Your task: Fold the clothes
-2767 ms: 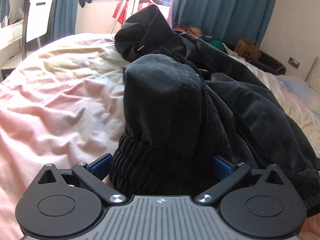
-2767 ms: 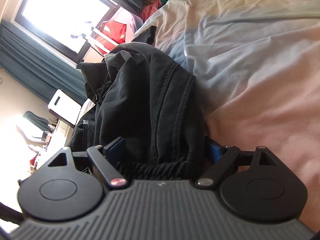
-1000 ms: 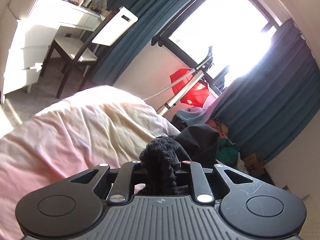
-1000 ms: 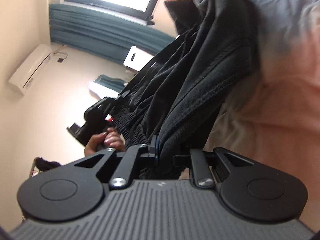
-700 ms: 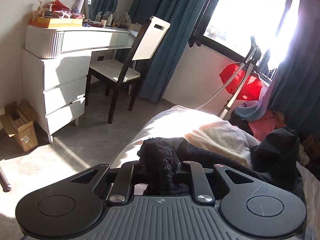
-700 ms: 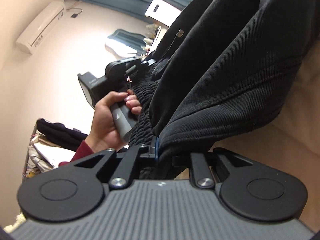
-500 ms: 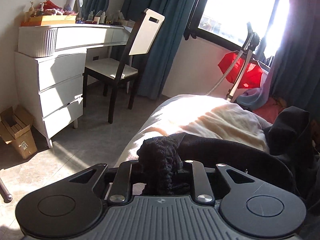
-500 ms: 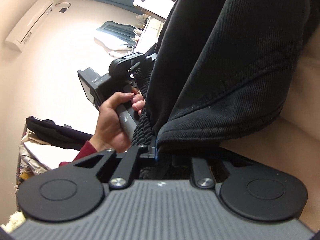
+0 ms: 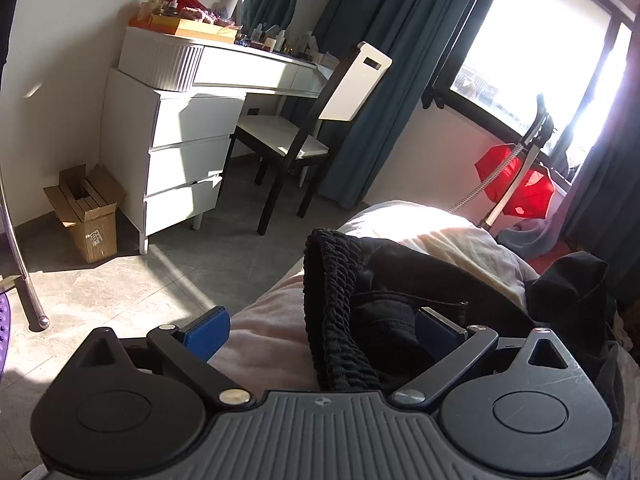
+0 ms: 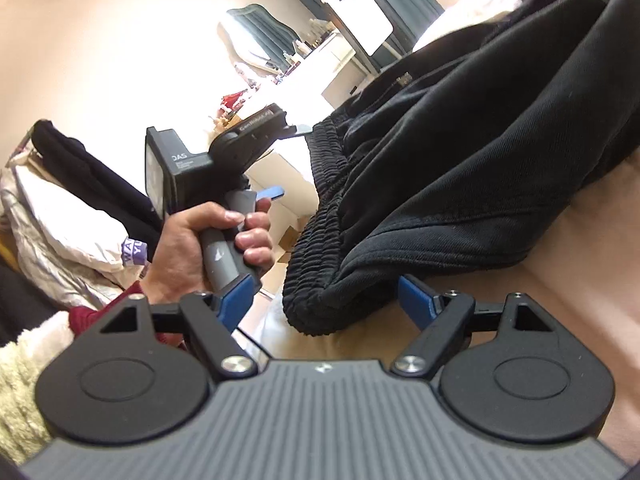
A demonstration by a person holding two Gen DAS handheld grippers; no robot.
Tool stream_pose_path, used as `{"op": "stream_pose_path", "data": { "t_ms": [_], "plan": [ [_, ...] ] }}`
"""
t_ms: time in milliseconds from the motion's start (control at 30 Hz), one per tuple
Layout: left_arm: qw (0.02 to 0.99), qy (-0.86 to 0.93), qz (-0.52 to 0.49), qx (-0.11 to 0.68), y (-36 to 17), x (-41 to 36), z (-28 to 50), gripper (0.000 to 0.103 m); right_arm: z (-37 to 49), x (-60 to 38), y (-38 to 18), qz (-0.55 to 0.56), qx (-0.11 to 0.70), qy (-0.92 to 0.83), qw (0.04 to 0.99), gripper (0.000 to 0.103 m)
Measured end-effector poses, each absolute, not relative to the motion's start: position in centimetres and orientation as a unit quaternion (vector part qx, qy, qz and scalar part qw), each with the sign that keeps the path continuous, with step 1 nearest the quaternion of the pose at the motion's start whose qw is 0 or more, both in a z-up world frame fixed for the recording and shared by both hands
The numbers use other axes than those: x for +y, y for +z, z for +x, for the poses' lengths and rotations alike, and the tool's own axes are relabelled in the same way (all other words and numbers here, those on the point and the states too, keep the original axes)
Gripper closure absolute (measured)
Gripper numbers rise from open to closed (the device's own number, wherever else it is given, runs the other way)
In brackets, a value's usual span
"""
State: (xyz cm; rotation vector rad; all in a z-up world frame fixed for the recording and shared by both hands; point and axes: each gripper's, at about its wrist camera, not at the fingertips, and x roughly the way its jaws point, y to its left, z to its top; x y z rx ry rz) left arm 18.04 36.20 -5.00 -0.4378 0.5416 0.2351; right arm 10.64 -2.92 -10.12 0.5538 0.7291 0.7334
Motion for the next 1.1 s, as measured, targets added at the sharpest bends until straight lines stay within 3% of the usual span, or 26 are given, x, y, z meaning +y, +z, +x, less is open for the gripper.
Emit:
{"op": "stream_pose_path", "data": {
  "t_ms": [333,567,733,1100],
  "plan": [
    [0.975,-0.015,-0.080,0.207,2.5,18.7,6.0,0.003,3.5,-14.0,-1.8,0.157,0.215,0.250,0.931,0.022],
    [0.980,-0.093,-0.038,0.173,1.8,7.5,0.2,0.003,0.9,-21.2,0.5,0.068,0.153,0.151,0.974,0.022],
    [0.979,-0.111,0.006,0.172,-2.5,4.5,-2.6,0.003,-1.4,-25.3,-1.6,0.058,0.126,0.100,0.985,0.022],
    [0.976,-0.115,0.004,0.187,-4.3,4.1,-2.2,0.002,-3.2,-27.8,-2.4,0.123,0.126,0.065,0.982,0.022]
  ]
}}
